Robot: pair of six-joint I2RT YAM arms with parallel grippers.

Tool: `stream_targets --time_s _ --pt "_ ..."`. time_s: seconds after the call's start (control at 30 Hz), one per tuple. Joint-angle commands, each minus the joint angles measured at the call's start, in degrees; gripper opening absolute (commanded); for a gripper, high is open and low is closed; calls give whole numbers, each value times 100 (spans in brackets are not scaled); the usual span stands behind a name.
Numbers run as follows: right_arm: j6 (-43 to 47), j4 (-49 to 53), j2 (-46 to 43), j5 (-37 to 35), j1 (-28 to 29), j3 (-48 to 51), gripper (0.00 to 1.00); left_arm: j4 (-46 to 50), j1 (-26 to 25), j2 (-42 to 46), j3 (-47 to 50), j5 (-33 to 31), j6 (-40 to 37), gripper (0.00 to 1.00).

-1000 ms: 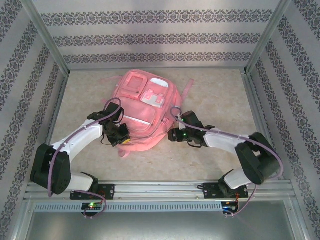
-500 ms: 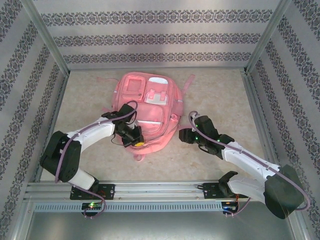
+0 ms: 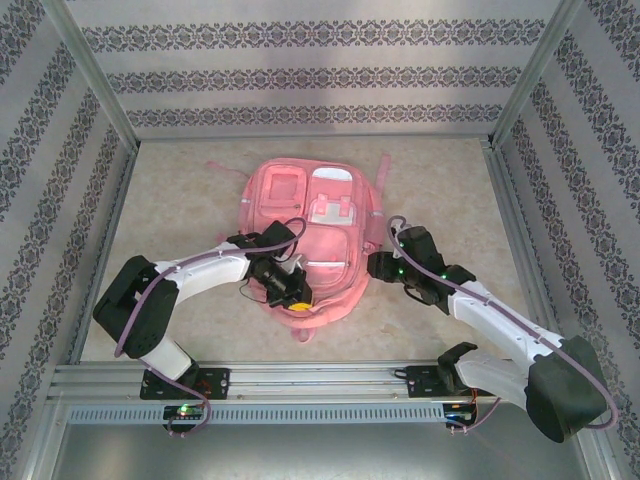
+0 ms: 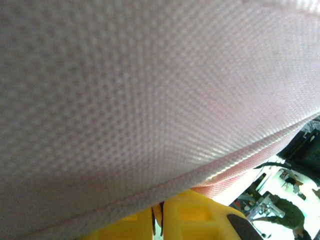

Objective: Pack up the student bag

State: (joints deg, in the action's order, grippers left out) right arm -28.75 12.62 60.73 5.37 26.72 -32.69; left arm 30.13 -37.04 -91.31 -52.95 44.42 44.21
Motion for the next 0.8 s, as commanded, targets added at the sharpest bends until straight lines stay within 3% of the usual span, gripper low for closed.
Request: stream_targets --time_s 0.0,0.13,0.17,0.2,0.33,0.57,0.7,0.77 --pt "-15 114 41 -65 -72 -253 47 -75 -137 -66 -109 510 -409 23" --pt "-49 161 -8 -59 -175 -357 48 328 -131 170 -531 144 -1008 68" --pt "-1 220 -22 -106 -176 -422 48 395 -122 276 -616 20 -1123 90" --pt "49 290 -31 -154 -190 -495 49 483 -90 389 -727 -146 -1239 100" --pt "100 432 36 -186 -336 -740 49 647 218 779 -1213 -957 -1449 100" --pt "10 609 443 -140 -359 -1084 48 661 1270 1249 -1508 -3662 -1501 100" --pt "11 712 586 -143 -378 -1247 48 115 2342 1291 -901 -3941 -979 100" --pt "19 742 646 -125 -391 -1303 49 -419 2723 1171 -522 -3588 -931 100"
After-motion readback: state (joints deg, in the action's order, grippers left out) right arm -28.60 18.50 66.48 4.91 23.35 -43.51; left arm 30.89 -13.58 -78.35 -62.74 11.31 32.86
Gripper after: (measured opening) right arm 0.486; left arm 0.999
